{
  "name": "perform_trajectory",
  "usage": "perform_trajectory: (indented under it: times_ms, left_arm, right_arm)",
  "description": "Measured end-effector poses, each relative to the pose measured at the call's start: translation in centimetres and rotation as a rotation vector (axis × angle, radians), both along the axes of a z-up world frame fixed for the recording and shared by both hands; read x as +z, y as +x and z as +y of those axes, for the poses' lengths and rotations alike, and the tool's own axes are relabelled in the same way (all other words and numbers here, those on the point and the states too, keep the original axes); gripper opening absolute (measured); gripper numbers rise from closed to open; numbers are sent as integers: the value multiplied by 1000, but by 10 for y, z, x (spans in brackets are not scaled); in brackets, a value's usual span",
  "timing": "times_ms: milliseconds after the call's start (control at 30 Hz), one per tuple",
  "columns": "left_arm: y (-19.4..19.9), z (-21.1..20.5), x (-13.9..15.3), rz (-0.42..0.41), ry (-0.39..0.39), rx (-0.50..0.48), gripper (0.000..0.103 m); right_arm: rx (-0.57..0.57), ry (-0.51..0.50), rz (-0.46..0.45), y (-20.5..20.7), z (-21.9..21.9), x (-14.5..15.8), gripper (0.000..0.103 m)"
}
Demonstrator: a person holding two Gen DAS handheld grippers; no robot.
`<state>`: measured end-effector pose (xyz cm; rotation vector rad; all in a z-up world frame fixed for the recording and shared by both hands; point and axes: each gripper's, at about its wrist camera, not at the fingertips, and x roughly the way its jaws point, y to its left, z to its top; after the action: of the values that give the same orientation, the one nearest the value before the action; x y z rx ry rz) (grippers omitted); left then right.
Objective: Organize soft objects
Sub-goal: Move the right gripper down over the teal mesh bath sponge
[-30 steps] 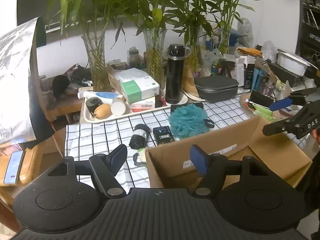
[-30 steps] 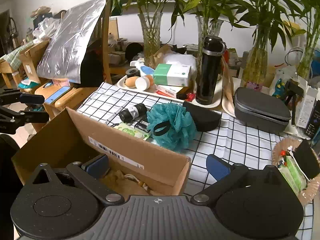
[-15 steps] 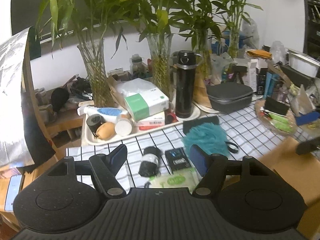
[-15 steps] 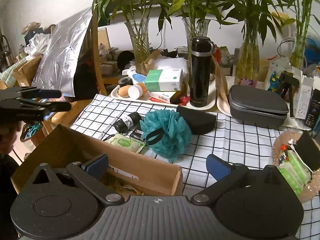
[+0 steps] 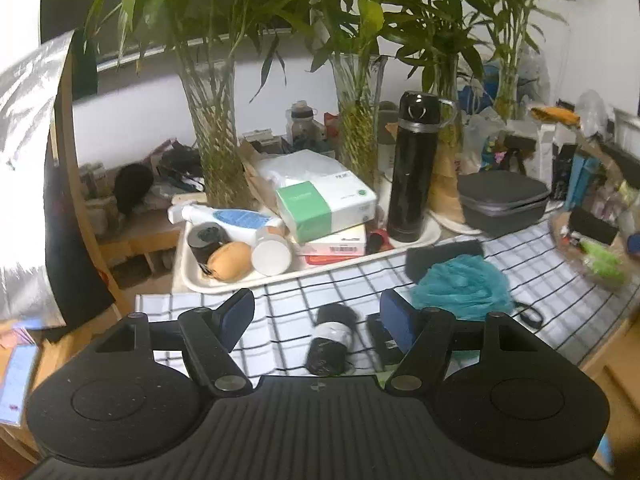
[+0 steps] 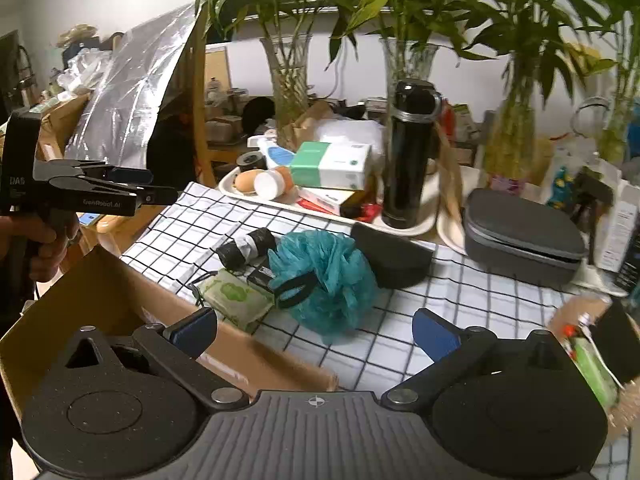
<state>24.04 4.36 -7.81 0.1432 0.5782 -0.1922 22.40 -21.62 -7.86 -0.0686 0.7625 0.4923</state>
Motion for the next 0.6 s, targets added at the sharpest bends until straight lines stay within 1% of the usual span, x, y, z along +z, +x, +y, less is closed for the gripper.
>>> perform_trajectory:
  times_ms: [100, 267, 400, 533, 600]
  left_arm:
    - [-1, -1, -3, -24, 38, -8, 69]
    - [-1, 1, -5, -41, 38, -6, 69]
    - [0, 4, -8, -28, 15, -8, 69]
    - [2, 2, -13, -14, 58, -1, 69]
    - [3, 3, -16, 8, 55, -8, 69]
  right_arm:
    - [27, -5, -2, 14, 2, -4, 103]
    - [27, 16, 1, 42, -3, -12, 103]
    - [5, 34, 4, 64, -8, -20, 103]
    - [13, 42, 3, 82, -7, -31, 103]
    - [22, 48, 24, 93, -5, -39, 99]
